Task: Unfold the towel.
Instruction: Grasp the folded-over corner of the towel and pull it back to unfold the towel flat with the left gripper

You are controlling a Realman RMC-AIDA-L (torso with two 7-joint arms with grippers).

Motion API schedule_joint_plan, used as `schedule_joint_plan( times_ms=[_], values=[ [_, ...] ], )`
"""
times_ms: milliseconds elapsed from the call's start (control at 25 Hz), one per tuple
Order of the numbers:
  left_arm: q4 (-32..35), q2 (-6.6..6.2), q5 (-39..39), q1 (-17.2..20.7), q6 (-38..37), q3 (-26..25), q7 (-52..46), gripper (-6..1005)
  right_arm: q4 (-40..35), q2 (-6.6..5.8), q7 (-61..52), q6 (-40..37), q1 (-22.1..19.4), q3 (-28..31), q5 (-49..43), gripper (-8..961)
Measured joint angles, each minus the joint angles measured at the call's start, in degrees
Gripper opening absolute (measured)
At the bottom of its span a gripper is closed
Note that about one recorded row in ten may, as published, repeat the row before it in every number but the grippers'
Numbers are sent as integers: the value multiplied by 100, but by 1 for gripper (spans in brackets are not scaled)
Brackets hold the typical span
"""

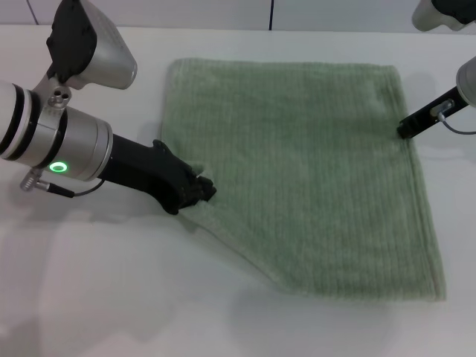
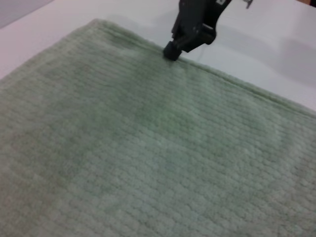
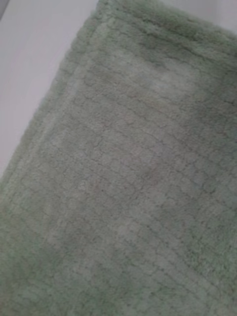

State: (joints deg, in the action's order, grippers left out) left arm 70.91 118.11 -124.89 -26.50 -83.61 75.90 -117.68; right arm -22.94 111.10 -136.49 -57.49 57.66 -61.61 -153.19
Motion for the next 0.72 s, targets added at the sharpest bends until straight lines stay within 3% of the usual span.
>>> schedule_joint_plan(
  times_ms=[720],
  values=[
    [53, -8, 35, 156, -340, -187, 81, 61, 9, 0, 0, 1, 8, 0, 0, 16]
  ],
)
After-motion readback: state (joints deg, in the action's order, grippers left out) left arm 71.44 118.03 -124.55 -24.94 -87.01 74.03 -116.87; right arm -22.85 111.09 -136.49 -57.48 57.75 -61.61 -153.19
